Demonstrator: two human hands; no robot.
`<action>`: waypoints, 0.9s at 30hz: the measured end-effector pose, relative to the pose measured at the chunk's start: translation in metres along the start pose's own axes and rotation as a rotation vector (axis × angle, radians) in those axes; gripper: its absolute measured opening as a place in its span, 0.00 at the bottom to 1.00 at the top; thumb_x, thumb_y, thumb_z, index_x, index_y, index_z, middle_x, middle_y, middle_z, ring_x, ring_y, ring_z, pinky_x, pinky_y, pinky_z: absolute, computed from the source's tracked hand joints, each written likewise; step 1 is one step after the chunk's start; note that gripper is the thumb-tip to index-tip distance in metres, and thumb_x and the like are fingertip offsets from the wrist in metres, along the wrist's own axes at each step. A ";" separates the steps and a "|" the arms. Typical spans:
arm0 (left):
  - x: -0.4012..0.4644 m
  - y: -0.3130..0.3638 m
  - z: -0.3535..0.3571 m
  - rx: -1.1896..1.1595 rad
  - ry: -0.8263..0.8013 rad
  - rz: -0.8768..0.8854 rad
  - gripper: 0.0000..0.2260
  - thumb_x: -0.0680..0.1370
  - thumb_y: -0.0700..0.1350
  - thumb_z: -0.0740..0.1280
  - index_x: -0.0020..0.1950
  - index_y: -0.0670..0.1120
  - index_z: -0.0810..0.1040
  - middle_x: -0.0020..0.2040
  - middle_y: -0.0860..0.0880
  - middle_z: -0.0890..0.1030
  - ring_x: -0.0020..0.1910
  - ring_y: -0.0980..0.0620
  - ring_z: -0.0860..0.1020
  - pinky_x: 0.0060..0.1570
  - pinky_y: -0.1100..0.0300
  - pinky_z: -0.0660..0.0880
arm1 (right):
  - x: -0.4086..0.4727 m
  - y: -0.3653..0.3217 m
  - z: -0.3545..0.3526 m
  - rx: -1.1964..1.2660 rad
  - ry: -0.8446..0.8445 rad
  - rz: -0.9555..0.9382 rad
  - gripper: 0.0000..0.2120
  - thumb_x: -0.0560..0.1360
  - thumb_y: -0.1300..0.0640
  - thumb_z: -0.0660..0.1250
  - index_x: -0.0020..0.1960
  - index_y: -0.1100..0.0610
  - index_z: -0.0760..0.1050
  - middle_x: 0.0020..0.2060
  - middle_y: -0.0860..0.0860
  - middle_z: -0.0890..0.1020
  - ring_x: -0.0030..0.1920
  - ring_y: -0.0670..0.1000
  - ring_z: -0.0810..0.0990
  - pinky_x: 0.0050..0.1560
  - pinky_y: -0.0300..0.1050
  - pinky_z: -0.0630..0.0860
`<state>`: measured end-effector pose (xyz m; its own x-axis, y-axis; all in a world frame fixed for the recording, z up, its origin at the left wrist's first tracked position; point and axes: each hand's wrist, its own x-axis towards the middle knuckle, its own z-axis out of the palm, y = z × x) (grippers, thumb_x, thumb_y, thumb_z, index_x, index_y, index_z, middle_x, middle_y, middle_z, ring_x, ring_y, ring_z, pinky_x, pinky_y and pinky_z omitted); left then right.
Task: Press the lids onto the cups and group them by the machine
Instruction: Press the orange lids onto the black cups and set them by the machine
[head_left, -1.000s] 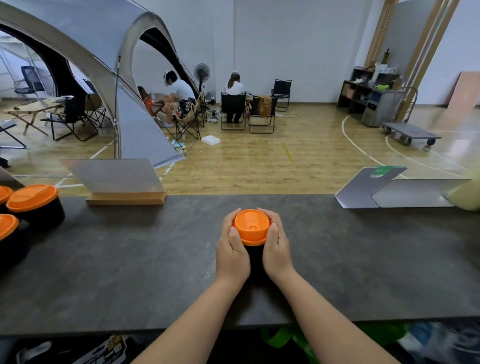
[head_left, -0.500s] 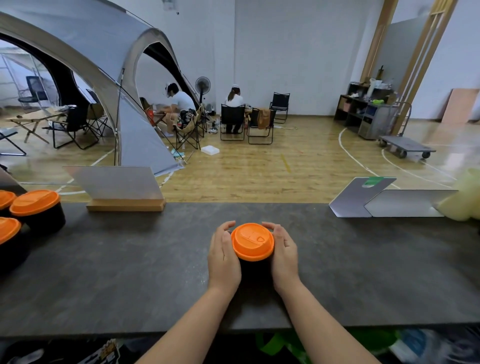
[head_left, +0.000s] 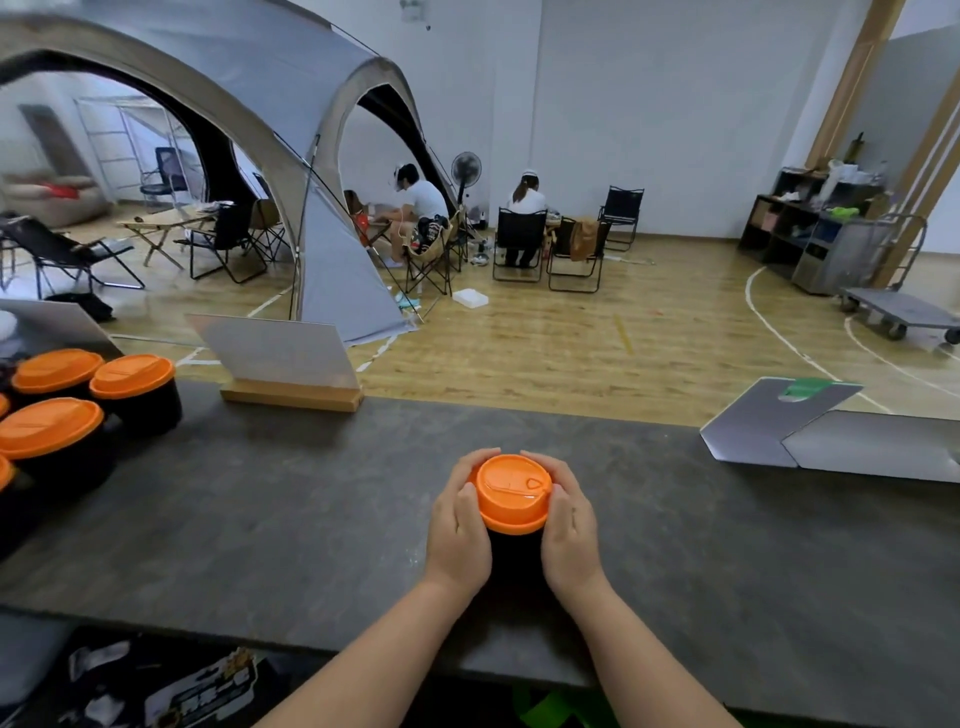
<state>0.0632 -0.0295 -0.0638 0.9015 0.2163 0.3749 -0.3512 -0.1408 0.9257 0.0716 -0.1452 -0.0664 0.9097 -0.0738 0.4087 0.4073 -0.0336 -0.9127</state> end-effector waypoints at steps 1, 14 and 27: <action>0.000 0.000 0.000 0.018 0.009 -0.004 0.20 0.77 0.53 0.51 0.60 0.53 0.78 0.55 0.53 0.82 0.56 0.52 0.80 0.55 0.47 0.78 | 0.001 0.001 -0.001 -0.005 -0.012 -0.005 0.21 0.77 0.46 0.51 0.59 0.56 0.76 0.53 0.50 0.82 0.55 0.48 0.81 0.54 0.36 0.75; 0.002 0.003 0.002 0.039 0.222 -0.146 0.15 0.75 0.59 0.57 0.53 0.53 0.76 0.45 0.52 0.81 0.43 0.58 0.80 0.49 0.53 0.77 | -0.007 -0.010 -0.008 -0.014 0.010 0.050 0.12 0.81 0.50 0.57 0.61 0.51 0.72 0.53 0.43 0.79 0.51 0.34 0.77 0.49 0.25 0.69; -0.027 0.026 -0.029 -0.298 0.221 -0.338 0.20 0.85 0.51 0.49 0.59 0.50 0.80 0.54 0.52 0.85 0.57 0.56 0.81 0.52 0.64 0.75 | -0.007 -0.016 0.005 0.006 -0.148 0.178 0.18 0.79 0.46 0.60 0.68 0.47 0.70 0.63 0.45 0.77 0.64 0.43 0.75 0.69 0.53 0.70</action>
<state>0.0224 -0.0113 -0.0478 0.9135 0.4061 0.0230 -0.1345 0.2481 0.9594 0.0591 -0.1388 -0.0544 0.9690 0.0689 0.2373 0.2396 -0.0273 -0.9705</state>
